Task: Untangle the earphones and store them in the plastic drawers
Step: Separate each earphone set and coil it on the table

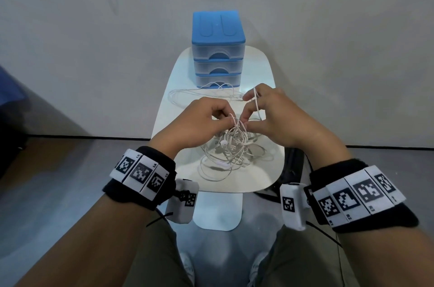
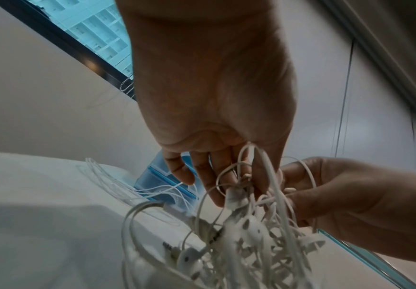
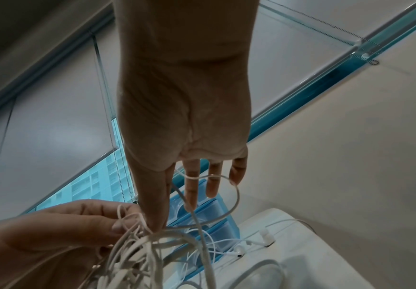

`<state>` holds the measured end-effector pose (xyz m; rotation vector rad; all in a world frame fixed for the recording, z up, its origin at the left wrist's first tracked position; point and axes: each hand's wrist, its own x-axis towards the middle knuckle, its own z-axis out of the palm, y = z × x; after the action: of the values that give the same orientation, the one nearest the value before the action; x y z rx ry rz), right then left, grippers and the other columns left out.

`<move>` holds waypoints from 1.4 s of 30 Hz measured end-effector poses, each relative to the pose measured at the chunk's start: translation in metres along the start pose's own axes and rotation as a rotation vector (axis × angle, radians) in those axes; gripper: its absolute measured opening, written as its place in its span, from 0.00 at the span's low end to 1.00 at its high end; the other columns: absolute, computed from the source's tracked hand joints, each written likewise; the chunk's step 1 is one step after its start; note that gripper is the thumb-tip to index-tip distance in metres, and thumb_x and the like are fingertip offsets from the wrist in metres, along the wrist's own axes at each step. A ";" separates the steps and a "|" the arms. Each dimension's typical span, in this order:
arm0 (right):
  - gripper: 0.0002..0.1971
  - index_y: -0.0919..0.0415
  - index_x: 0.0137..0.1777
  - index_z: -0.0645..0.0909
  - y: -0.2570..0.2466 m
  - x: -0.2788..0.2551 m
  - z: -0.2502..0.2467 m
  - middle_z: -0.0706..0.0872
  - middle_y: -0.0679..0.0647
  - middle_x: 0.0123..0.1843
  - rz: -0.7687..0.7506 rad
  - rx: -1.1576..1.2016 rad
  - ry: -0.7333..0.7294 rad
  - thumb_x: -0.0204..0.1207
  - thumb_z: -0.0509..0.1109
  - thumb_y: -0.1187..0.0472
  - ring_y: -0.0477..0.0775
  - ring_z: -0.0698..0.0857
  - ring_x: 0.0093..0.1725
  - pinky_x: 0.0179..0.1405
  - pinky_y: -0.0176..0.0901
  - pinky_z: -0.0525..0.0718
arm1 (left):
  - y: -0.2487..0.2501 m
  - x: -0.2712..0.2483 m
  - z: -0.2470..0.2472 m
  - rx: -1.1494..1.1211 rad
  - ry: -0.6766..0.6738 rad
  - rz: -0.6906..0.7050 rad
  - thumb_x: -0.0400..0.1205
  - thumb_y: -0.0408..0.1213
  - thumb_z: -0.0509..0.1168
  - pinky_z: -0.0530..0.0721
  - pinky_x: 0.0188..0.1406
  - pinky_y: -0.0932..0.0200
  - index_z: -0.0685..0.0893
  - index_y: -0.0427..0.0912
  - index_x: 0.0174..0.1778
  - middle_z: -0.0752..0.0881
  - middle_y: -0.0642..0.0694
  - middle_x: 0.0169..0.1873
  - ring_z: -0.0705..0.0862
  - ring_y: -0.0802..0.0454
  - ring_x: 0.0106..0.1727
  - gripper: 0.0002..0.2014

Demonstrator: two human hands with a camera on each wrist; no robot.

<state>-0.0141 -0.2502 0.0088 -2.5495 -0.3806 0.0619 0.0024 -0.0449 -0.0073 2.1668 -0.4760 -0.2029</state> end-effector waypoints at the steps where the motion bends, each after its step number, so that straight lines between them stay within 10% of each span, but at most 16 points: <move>1: 0.06 0.39 0.41 0.89 0.000 0.001 -0.001 0.77 0.41 0.67 -0.003 0.002 -0.006 0.75 0.82 0.53 0.52 0.69 0.71 0.76 0.67 0.68 | 0.000 -0.001 0.000 -0.036 0.000 -0.016 0.83 0.36 0.74 0.82 0.43 0.60 0.91 0.45 0.45 0.90 0.51 0.35 0.86 0.55 0.36 0.02; 10: 0.24 0.41 0.37 0.89 0.010 0.006 -0.015 0.83 0.38 0.63 0.254 0.162 0.173 0.55 0.71 0.23 0.54 0.76 0.75 0.75 0.70 0.70 | -0.004 -0.005 0.000 -0.282 -0.029 -0.090 0.86 0.29 0.69 0.77 0.47 0.53 0.82 0.49 0.64 0.87 0.43 0.36 0.81 0.47 0.41 0.14; 16: 0.15 0.50 0.43 0.86 0.013 -0.002 -0.024 0.79 0.44 0.61 0.442 -0.106 0.401 0.76 0.74 0.39 0.58 0.67 0.78 0.68 0.63 0.65 | -0.012 -0.004 0.001 -0.342 -0.001 -0.148 0.86 0.30 0.69 0.77 0.47 0.51 0.82 0.51 0.64 0.91 0.47 0.36 0.81 0.47 0.37 0.15; 21: 0.27 0.58 0.28 0.78 0.012 -0.008 -0.015 0.80 0.48 0.36 0.450 -0.225 0.365 0.82 0.64 0.40 0.60 0.72 0.62 0.53 0.57 0.61 | -0.015 -0.007 0.001 -0.347 0.008 -0.182 0.85 0.28 0.68 0.72 0.43 0.49 0.82 0.51 0.65 0.91 0.49 0.34 0.79 0.53 0.36 0.16; 26: 0.22 0.56 0.27 0.83 0.009 -0.010 -0.016 0.79 0.50 0.44 0.207 0.052 0.335 0.78 0.76 0.44 0.55 0.79 0.50 0.51 0.50 0.73 | -0.017 -0.008 -0.001 -0.362 0.032 -0.195 0.85 0.28 0.67 0.72 0.38 0.55 0.81 0.51 0.65 0.89 0.49 0.33 0.78 0.56 0.33 0.16; 30: 0.08 0.52 0.38 0.92 -0.017 -0.015 0.000 0.83 0.47 0.44 -0.020 0.318 -0.004 0.72 0.84 0.50 0.42 0.80 0.38 0.44 0.38 0.78 | -0.012 -0.006 0.001 -0.385 0.045 -0.184 0.85 0.28 0.67 0.74 0.37 0.55 0.80 0.49 0.65 0.87 0.45 0.33 0.79 0.54 0.33 0.16; 42: 0.08 0.54 0.35 0.87 -0.017 -0.015 0.031 0.85 0.47 0.38 0.044 0.361 0.152 0.70 0.84 0.61 0.39 0.77 0.33 0.40 0.34 0.73 | -0.006 -0.010 -0.002 -0.495 0.093 -0.202 0.85 0.24 0.66 0.77 0.31 0.63 0.79 0.42 0.66 0.87 0.42 0.33 0.79 0.53 0.27 0.15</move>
<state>-0.0367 -0.2243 -0.0085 -2.1888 -0.2294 -0.0436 -0.0046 -0.0359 -0.0113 1.7246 -0.1305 -0.2958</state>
